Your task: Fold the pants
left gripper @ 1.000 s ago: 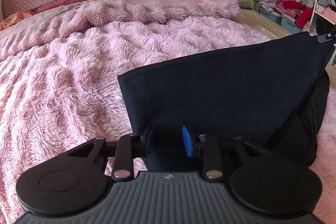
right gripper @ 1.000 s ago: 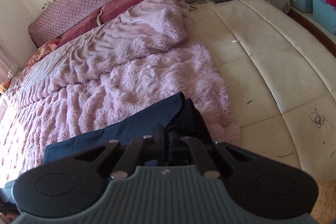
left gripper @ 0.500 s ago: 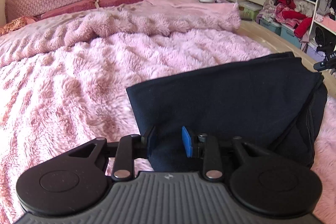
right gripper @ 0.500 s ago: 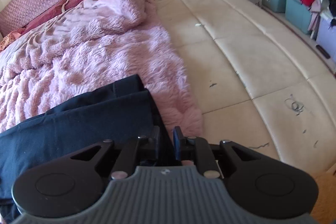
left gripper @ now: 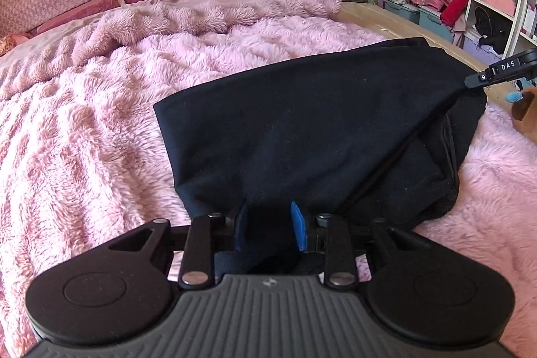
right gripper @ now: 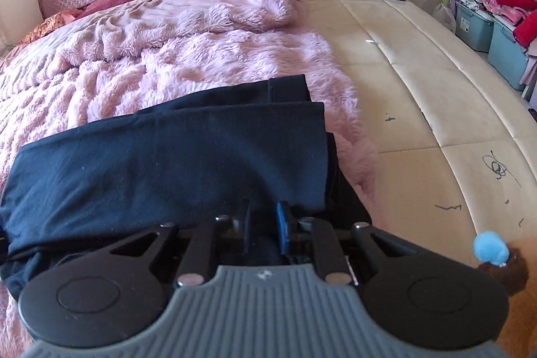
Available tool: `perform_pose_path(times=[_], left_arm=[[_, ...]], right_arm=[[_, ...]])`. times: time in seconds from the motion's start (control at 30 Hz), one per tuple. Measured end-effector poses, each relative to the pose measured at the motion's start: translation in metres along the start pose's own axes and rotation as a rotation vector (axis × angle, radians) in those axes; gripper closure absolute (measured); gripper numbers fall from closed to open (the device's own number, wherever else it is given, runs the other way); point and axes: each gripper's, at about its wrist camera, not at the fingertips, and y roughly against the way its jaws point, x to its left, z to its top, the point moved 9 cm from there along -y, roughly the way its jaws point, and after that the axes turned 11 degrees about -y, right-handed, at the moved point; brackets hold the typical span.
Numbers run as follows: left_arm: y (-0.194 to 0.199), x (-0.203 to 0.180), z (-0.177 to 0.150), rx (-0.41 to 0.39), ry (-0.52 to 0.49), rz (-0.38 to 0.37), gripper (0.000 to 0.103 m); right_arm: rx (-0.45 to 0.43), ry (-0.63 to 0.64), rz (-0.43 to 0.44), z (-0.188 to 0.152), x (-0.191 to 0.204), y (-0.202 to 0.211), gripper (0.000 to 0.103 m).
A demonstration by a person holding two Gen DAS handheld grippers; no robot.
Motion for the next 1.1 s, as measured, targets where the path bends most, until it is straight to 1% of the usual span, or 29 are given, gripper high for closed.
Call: perform_pose_path(times=[0.03, 0.07, 0.1, 0.13, 0.17, 0.2, 0.23, 0.3, 0.33, 0.37, 0.43, 0.47, 0.57, 0.67, 0.73, 0.8, 0.83, 0.9, 0.97, 1.0, 1.03, 1.07, 1.1], left_arm=[[0.005, 0.001, 0.000, -0.003, 0.008, -0.006, 0.068], [0.010, 0.003, 0.001, -0.009, 0.015, -0.008, 0.067], [0.018, 0.007, 0.002, -0.025, 0.037, -0.006, 0.066], [0.022, 0.012, 0.003, -0.037, 0.063, -0.003, 0.059], [0.028, 0.020, 0.004, -0.054, 0.111, 0.001, 0.047], [0.033, 0.032, 0.006, -0.073, 0.182, 0.008, 0.042], [0.035, 0.044, 0.006, -0.088, 0.243, 0.011, 0.037], [0.035, 0.065, 0.005, -0.101, 0.367, 0.014, 0.036], [0.032, 0.074, 0.004, -0.104, 0.434, 0.003, 0.033], [0.029, 0.079, 0.002, -0.106, 0.482, -0.018, 0.032], [0.015, 0.088, -0.003, -0.113, 0.600, -0.095, 0.031], [0.009, 0.091, -0.006, -0.115, 0.635, -0.127, 0.031], [-0.010, 0.096, -0.012, -0.124, 0.699, -0.155, 0.031], [-0.029, 0.102, -0.017, -0.140, 0.782, -0.207, 0.032], [-0.040, 0.103, -0.018, -0.151, 0.807, -0.233, 0.034], [-0.050, 0.103, -0.015, -0.164, 0.811, -0.252, 0.037], [-0.055, 0.103, -0.014, -0.170, 0.815, -0.259, 0.041], [-0.064, 0.105, -0.011, -0.181, 0.831, -0.274, 0.046], [-0.071, 0.107, -0.007, -0.187, 0.853, -0.284, 0.052], [-0.073, 0.108, -0.006, -0.187, 0.859, -0.283, 0.058], [-0.072, 0.109, -0.006, -0.185, 0.864, -0.273, 0.073], [-0.070, 0.110, -0.005, -0.192, 0.870, -0.272, 0.084], [-0.067, 0.110, -0.002, -0.205, 0.872, -0.277, 0.087]], right_arm=[[-0.005, -0.008, 0.000, -0.002, -0.001, 0.007, 0.079], [-0.014, -0.018, -0.002, -0.002, -0.002, 0.015, 0.073], [-0.032, -0.041, 0.000, -0.002, -0.004, 0.024, 0.060], [-0.048, -0.076, 0.014, -0.002, -0.007, 0.033, 0.049], [-0.057, -0.127, 0.042, -0.001, -0.011, 0.041, 0.044], [-0.061, -0.196, 0.079, -0.001, -0.017, 0.048, 0.035], [-0.064, -0.275, 0.117, -0.001, -0.023, 0.053, 0.029], [-0.051, -0.428, 0.199, -0.003, -0.034, 0.054, 0.027], [-0.042, -0.513, 0.231, -0.005, -0.041, 0.052, 0.027], [-0.041, -0.581, 0.242, -0.008, -0.048, 0.049, 0.027], [-0.028, -0.664, 0.260, -0.015, -0.057, 0.040, 0.026], [-0.021, -0.696, 0.260, -0.019, -0.061, 0.036, 0.026], [0.003, -0.762, 0.269, -0.030, -0.069, 0.019, 0.026], [-0.003, -0.807, 0.302, -0.032, -0.076, 0.004, 0.030], [-0.017, -0.834, 0.329, -0.032, -0.080, -0.004, 0.036], [-0.033, -0.849, 0.352, -0.031, -0.084, -0.011, 0.039], [-0.044, -0.849, 0.363, -0.029, -0.085, -0.014, 0.043], [-0.070, -0.843, 0.379, -0.024, -0.086, -0.017, 0.044], [-0.083, -0.840, 0.394, -0.020, -0.087, -0.021, 0.053], [-0.090, -0.837, 0.398, -0.018, -0.087, -0.021, 0.058], [-0.094, -0.836, 0.394, -0.017, -0.087, -0.021, 0.067], [-0.099, -0.835, 0.391, -0.016, -0.088, -0.020, 0.071], [-0.109, -0.828, 0.392, -0.013, -0.087, -0.017, 0.074]])
